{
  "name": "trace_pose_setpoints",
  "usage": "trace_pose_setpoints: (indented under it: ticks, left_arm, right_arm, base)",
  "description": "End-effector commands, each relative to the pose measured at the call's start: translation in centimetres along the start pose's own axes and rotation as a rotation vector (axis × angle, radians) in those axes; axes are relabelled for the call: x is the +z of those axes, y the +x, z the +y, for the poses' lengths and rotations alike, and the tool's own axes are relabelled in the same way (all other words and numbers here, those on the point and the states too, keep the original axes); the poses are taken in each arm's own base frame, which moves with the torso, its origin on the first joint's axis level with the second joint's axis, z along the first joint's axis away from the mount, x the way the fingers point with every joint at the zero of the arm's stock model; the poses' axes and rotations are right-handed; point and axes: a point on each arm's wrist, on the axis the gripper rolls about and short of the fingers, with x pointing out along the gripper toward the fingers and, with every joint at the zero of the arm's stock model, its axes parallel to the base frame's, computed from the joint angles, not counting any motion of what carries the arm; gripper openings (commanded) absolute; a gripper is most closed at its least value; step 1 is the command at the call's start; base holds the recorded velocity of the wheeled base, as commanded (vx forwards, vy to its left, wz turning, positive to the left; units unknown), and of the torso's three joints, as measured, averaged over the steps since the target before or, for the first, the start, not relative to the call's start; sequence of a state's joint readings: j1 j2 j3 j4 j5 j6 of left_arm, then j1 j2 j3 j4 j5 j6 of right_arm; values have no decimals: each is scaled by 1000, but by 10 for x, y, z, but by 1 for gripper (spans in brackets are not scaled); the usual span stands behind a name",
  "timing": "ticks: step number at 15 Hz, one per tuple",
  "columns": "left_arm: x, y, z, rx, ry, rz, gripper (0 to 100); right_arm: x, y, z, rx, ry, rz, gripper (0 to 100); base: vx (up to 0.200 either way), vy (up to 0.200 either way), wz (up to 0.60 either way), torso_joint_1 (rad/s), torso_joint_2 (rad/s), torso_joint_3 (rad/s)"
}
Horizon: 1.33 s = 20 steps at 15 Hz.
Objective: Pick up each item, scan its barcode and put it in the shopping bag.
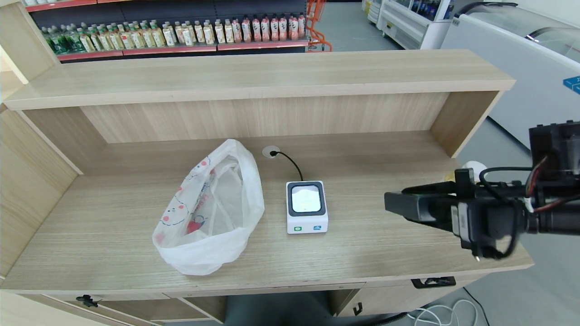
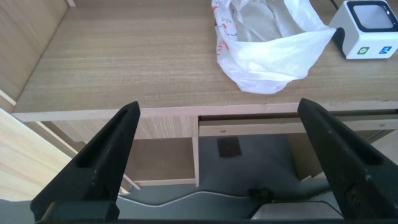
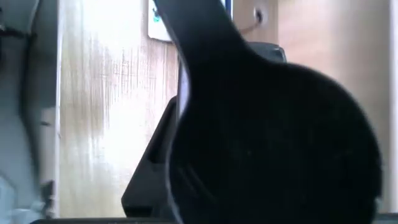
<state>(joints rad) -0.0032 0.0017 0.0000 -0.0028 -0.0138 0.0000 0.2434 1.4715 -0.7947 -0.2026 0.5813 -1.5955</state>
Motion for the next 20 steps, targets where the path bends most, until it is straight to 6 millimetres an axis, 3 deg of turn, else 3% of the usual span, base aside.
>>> trace_pose_setpoints:
  ticks: [1,4,8,9,11,16,20]
  left_arm:
    - [0,0,0,0,0,0,100]
    - [0,0,0,0,0,0,100]
    - [0,0,0,0,0,0,100]
    - [0,0,0,0,0,0,100]
    - [0,0,0,0,0,0,100]
    - [0,0,0,0,0,0,100]
    - [0,0,0,0,0,0,100]
  right_arm:
    - [14,-16,15,-11,-328,-152,0]
    - [48,5,20,-45,-715,-366,0]
    - [77,22,28,-82,-946,-522,0]
    - [89,35,29,-109,-1026,-591,0]
    - [93,60,33,-157,-1054,-718,0]
    - [91,90,34,-220,-1101,-755,0]
    - [88,97,40,-218,-1122,-773,0]
  base:
    - [0,0,0,0,0,0]
    - [0,0,0,0,0,0]
    - [0,0,0,0,0,0]
    - [0,0,0,0,0,0]
    - [0,0,0,0,0,0]
    - [0,0,0,0,0,0]
    - [0,0,0,0,0,0]
